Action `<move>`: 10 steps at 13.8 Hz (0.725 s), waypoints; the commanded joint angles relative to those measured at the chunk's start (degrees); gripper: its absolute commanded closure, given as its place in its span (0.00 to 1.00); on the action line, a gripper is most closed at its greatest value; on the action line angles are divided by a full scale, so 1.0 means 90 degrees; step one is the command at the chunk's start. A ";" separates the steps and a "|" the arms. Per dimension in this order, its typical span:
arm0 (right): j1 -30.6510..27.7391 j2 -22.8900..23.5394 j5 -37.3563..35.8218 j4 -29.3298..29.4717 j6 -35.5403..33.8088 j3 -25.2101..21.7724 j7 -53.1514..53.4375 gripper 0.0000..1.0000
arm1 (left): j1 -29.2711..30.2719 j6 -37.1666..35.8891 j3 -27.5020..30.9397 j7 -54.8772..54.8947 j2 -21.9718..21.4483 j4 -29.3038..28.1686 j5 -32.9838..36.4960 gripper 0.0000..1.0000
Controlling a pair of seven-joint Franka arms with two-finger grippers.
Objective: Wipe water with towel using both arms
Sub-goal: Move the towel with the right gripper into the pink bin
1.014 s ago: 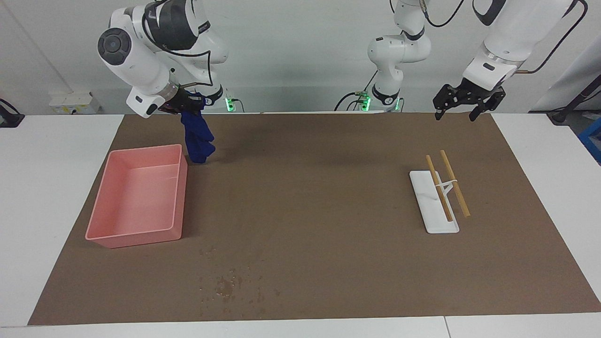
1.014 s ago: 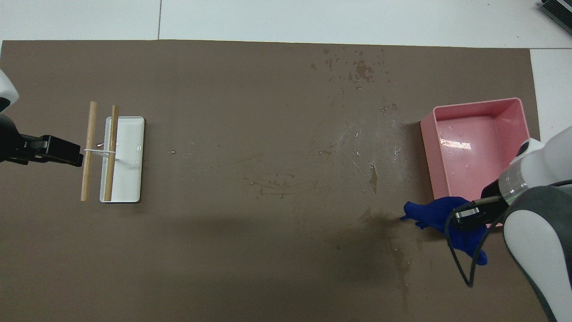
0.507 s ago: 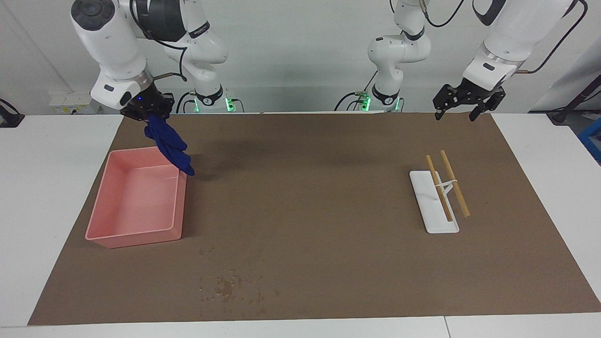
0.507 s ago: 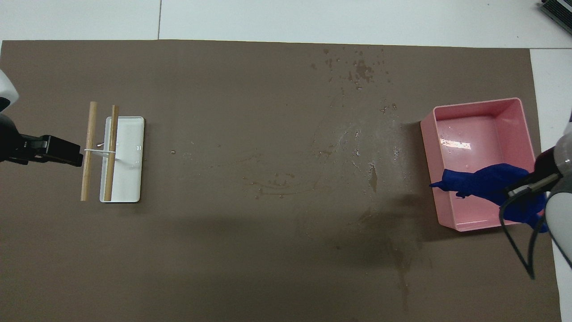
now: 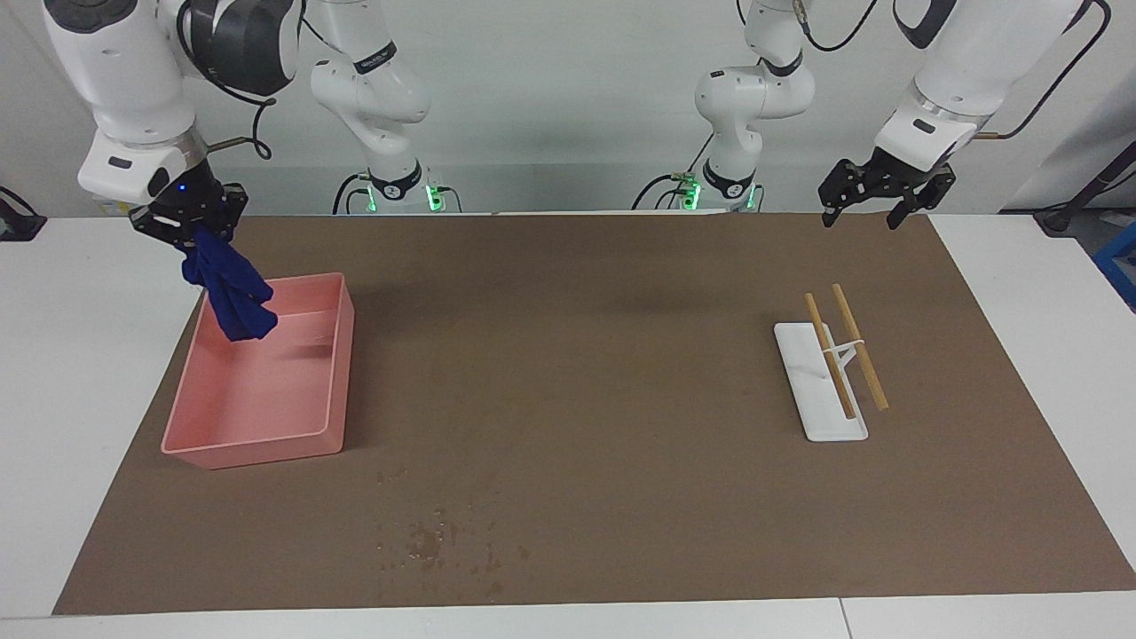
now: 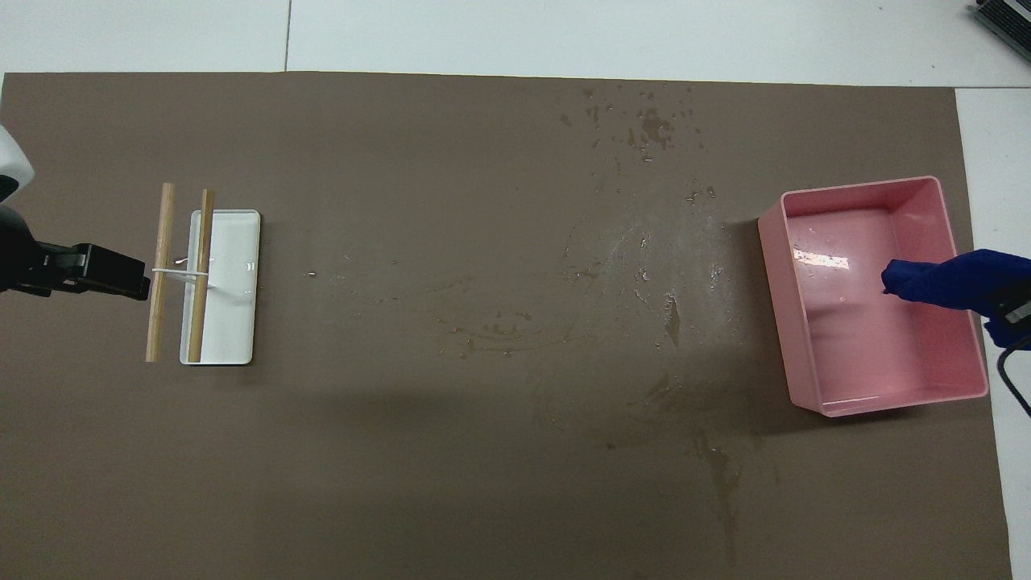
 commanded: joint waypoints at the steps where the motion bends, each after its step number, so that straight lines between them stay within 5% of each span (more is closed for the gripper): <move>1: 0.0075 -0.0141 -0.0038 -0.0293 0.0251 0.0092 0.0153 0.01 | -0.0074 -0.0038 0.0059 0.0074 -0.0153 -0.0153 0.0099 0.00; 4: 0.0066 -0.0121 0.0069 -0.0156 0.0222 0.0102 0.0154 0.00 | -0.0074 -0.0038 0.0069 0.0074 -0.0153 -0.0153 0.0099 0.00; 8: 0.0076 -0.0268 0.1034 0.1081 -0.0528 0.0179 0.0290 0.00 | -0.0074 -0.0038 0.0069 0.0074 -0.0153 -0.0153 0.0099 0.00; 10: 0.0309 -0.0200 0.1076 0.1619 -0.1054 0.0297 0.1252 0.00 | -0.0074 -0.0038 0.0069 0.0074 -0.0153 -0.0153 0.0099 0.00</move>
